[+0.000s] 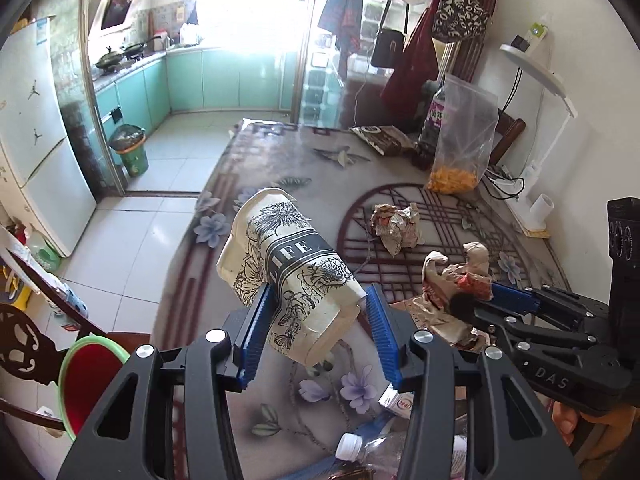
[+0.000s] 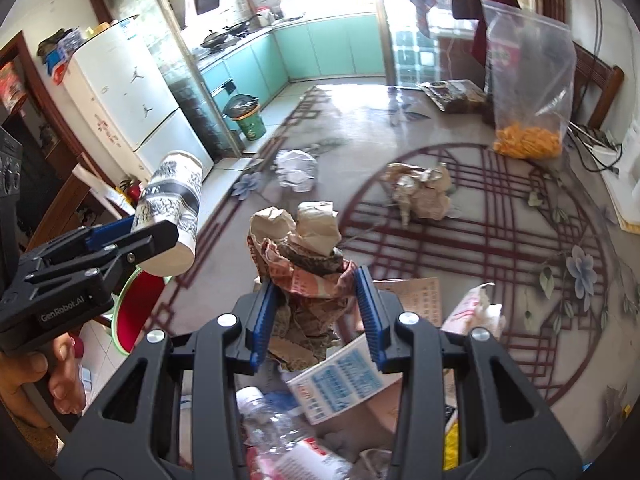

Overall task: Collect trash
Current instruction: 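Carry the paper cup and crumpled paper over the red bucket and release both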

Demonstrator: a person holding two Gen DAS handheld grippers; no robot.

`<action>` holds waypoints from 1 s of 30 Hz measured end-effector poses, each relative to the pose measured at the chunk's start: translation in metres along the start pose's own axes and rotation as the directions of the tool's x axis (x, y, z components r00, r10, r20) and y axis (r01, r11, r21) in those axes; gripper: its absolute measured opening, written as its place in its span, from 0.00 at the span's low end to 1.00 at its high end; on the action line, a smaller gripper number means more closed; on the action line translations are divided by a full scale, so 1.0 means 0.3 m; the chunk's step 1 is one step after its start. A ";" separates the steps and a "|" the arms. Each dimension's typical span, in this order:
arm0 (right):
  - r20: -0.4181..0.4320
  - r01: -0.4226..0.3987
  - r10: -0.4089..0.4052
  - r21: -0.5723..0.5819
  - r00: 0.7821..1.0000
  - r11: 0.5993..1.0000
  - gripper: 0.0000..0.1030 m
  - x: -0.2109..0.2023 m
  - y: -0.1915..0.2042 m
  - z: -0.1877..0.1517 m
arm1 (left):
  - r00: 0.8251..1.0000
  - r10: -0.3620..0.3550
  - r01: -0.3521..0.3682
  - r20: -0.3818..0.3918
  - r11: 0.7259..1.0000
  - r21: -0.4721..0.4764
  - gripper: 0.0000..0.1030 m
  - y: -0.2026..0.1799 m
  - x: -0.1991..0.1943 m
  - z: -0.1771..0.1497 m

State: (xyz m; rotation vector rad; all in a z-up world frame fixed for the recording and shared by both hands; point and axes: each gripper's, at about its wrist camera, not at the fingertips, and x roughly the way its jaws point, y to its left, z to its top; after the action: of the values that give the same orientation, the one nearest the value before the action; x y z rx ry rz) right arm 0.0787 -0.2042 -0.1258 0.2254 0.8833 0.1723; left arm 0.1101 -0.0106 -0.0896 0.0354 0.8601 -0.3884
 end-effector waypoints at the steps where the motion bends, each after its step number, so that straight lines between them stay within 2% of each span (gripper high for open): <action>1: 0.001 -0.002 0.002 -0.005 1.000 1.000 0.37 -0.004 0.016 -0.001 | 1.000 0.002 -0.002 0.007 1.000 -0.004 0.44 0.010 -0.016 -0.004; 8: 0.010 -0.016 0.016 -0.055 1.000 0.998 0.37 -0.024 0.138 -0.012 | 0.999 0.012 -0.011 0.036 1.000 -0.028 0.44 0.082 -0.101 -0.043; 17: -0.003 -0.019 0.019 -0.079 1.000 0.997 0.37 -0.017 0.270 -0.034 | 0.999 0.014 -0.012 0.037 0.999 -0.051 0.44 0.193 -0.144 -0.088; 30: -0.043 -0.019 0.015 -0.100 0.999 0.995 0.37 0.053 0.505 -0.070 | 0.999 0.032 -0.032 0.002 0.995 -0.097 0.44 0.463 -0.181 -0.161</action>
State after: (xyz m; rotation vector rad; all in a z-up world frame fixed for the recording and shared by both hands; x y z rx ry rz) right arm 0.0639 -0.0518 -0.1104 0.1364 0.9120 0.2372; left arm 0.0911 0.1447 -0.0982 -0.0407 0.8723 -0.3163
